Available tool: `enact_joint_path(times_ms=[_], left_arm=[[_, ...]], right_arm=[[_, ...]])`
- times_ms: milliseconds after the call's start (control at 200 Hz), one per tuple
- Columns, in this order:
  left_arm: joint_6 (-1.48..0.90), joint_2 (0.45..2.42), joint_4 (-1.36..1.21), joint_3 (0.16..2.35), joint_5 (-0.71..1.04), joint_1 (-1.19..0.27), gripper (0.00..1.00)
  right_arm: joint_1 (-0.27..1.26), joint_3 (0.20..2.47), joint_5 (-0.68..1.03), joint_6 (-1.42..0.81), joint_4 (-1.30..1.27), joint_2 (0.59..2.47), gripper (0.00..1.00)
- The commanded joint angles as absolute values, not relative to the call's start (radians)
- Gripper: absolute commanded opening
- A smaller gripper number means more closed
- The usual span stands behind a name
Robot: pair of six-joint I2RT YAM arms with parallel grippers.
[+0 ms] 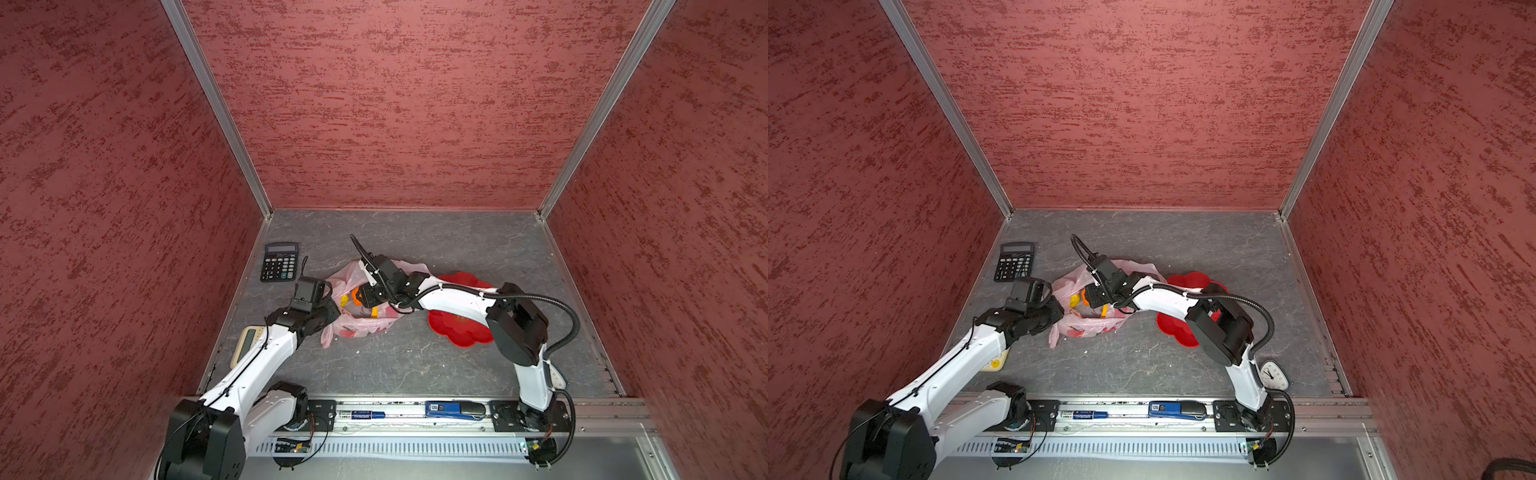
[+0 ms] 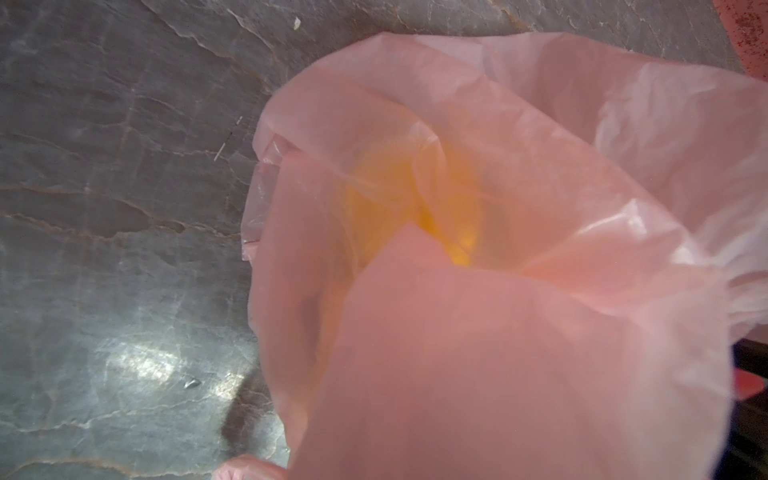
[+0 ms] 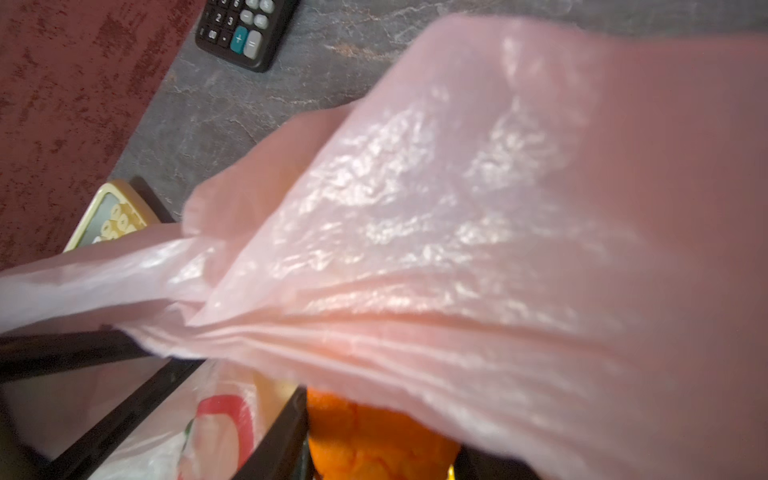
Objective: Take the fake fruits out of the plastic bag
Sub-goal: 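Close the right gripper on the orange fake fruit inside the bag, then lift the orange fruit out and carry it over the red plate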
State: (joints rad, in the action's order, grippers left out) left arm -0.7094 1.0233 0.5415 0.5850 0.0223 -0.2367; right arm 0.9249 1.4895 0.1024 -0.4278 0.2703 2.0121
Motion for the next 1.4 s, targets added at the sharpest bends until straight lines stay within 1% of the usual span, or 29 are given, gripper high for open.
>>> enact_joint_path(times_ms=[0,441,756,947,1162,1398], left_arm=[[-0.713,1.032,0.521,0.584,0.025,-0.239,0.25],[-0.716,1.032,0.515,0.581,0.023,-0.238,0.25],[-0.718,1.016,0.518,0.575,0.024,-0.238,0.25],[-0.719,1.013,0.518,0.573,0.025,-0.238,0.25],[-0.720,1.015,0.515,0.574,0.028,-0.238,0.25],[-0.717,1.018,0.517,0.579,0.029,-0.239,0.25]], right_arm=[[0.925,1.454,0.133,-0.429,0.253,1.934,0.34],[0.922,1.299,0.041,-0.422,0.345,1.709,0.31],[0.881,1.222,-0.027,-0.439,0.401,1.580,0.30],[0.822,1.164,-0.066,-0.446,0.455,1.477,0.30],[0.717,1.088,-0.100,-0.453,0.500,1.341,0.29],[0.592,1.018,-0.125,-0.444,0.552,1.261,0.29]])
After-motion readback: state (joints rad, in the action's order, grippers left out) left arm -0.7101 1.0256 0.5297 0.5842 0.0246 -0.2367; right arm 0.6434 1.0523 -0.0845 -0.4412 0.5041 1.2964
